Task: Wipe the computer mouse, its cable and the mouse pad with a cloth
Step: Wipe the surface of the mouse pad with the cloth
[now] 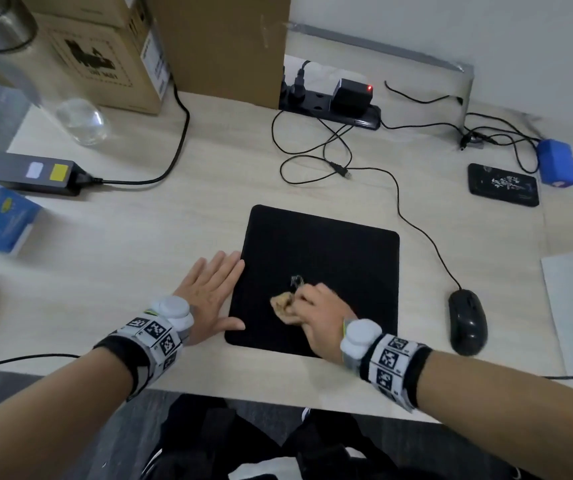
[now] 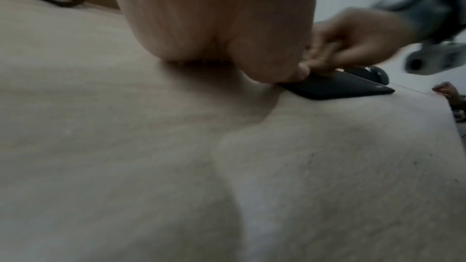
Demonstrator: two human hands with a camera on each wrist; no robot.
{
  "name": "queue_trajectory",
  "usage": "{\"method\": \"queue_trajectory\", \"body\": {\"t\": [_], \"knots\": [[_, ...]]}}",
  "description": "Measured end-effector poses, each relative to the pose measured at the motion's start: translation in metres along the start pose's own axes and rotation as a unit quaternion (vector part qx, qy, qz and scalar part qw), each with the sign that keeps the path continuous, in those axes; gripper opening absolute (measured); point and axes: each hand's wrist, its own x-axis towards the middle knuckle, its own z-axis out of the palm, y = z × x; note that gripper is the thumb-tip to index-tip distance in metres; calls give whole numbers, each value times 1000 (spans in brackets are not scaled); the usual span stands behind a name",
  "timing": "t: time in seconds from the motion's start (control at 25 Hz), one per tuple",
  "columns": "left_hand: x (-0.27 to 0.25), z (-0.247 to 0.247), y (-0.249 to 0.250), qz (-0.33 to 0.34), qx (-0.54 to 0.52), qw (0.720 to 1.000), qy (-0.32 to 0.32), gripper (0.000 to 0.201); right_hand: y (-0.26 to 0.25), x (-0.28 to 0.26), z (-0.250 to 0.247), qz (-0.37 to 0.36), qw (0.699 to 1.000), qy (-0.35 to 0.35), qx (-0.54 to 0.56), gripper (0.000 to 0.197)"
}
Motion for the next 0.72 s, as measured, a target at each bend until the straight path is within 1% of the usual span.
{"method": "queue_trajectory", "body": {"t": [0.08,0.12,0.2,0.24,0.28,0.32,0.36,0.4,0.44,0.48,0.56,0.6,0.64,0.68,0.72], "knots": [[1,3,-2,-4,4,1000,-12,105,-12,-22,11,-41,996,-76,-2,22],[1,4,-3,-4,-3,1000,-11,105,-9,-20,9,-67,992,-104,0,22],[4,8,-3,1,-16,1000,16,108,8,5,0,-113,986,-120,-18,27],[5,8,-3,1,-18,1000,20,109,19,24,-3,-116,987,-106,-32,30],[5,8,-3,-1,-24,1000,18,111,29,46,-6,-91,992,-77,-37,31],[6,8,-4,-2,-33,999,12,111,38,69,-10,-41,998,-37,-36,32],[5,6,-3,-2,-39,999,7,112,46,90,-15,21,999,5,-36,32],[4,5,-3,2,-41,999,0,116,52,109,-20,84,995,31,-37,34],[2,4,-3,8,-43,999,-6,124,54,124,-23,133,990,35,-34,36],[0,1,-3,14,-42,999,-10,135,53,136,-26,167,985,30,-34,38],[-2,-1,-1,18,-32,999,-18,149,43,144,-27,211,976,29,-45,38],[-2,-1,0,17,-32,999,-16,151,36,141,-22,214,975,32,-54,36],[-2,-1,1,13,-33,999,-9,151,26,131,-15,194,978,37,-60,34],[-2,-2,2,13,-34,999,-5,150,13,115,-5,151,986,41,-53,32],[-2,-2,3,12,-33,999,-1,149,-2,94,7,93,995,34,-32,31]]}}
